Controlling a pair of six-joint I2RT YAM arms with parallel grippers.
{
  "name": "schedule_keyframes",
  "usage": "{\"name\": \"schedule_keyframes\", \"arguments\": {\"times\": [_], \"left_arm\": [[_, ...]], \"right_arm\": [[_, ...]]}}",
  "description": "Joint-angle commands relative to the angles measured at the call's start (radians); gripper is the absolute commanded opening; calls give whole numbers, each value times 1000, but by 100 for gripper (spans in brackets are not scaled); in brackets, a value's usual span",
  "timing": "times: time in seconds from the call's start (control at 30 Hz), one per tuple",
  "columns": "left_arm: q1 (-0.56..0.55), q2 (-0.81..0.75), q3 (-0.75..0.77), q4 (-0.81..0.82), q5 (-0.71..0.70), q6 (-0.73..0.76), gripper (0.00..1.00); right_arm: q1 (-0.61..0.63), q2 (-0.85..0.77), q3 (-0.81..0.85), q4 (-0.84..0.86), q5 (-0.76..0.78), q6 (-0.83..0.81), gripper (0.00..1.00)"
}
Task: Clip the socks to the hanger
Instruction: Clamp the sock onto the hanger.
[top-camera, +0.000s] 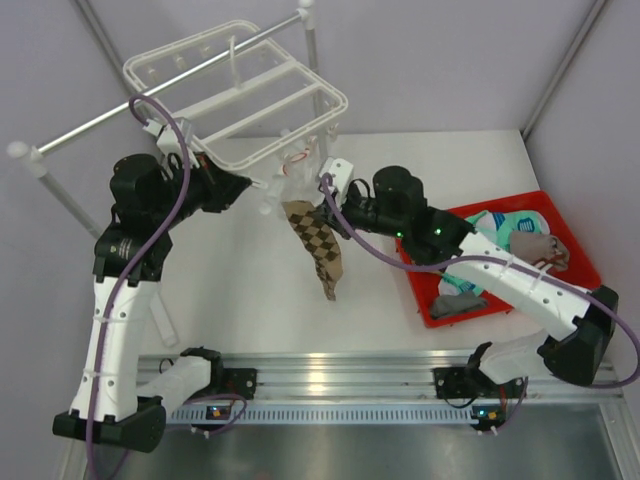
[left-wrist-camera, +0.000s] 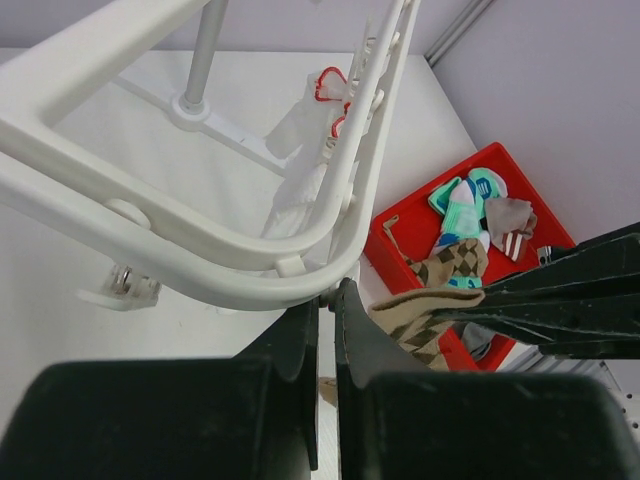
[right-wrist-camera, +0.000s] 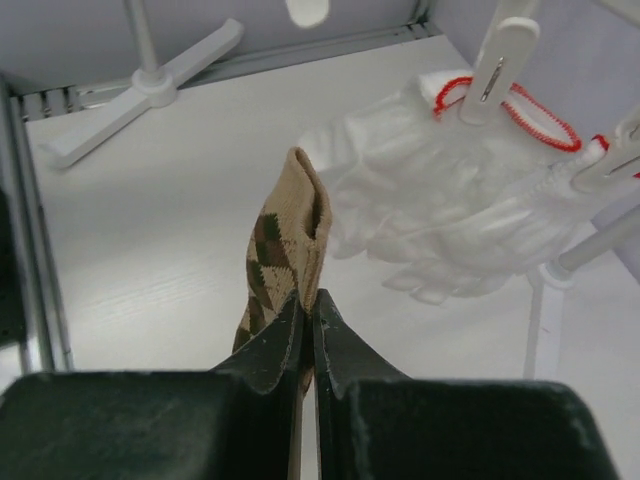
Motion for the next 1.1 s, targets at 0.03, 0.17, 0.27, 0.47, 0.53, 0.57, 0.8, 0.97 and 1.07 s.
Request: {"name": "schedule_keyframes", "arguments": {"times": [0.03,0.17,0.27,0.47,0.53,0.57,0.8,0.97,1.07], "left_arm": [[-1,8,25,47,28,-6,0],[1,11,23,48,26,-17,0],[-1,17,23,49,26,-31,0],[2,31,36,55,31,-64,0],[4,34,46,55,37,-71,0],[4,43,49,55,39,-72,0],[4,56,45,52,52,-71,0],[4,59,42,54,52,-72,0],[4,57,42,54,52,-78,0]], "right_arm": [[90,24,-29,285,413,0,0],[164,31,-109,483,617,-31,0],[218,57,-146,610,755,-67,0],[295,125,-213,884,874,-218,0],[327,146,-221,954,918,-287,0],[336,171,-223,1018,935,-311,0],[364,229,-201,1112,954,-382,0],[370,260,-187,1144,972,-425,0],[378,275,-183,1155,977,-440,0]]}}
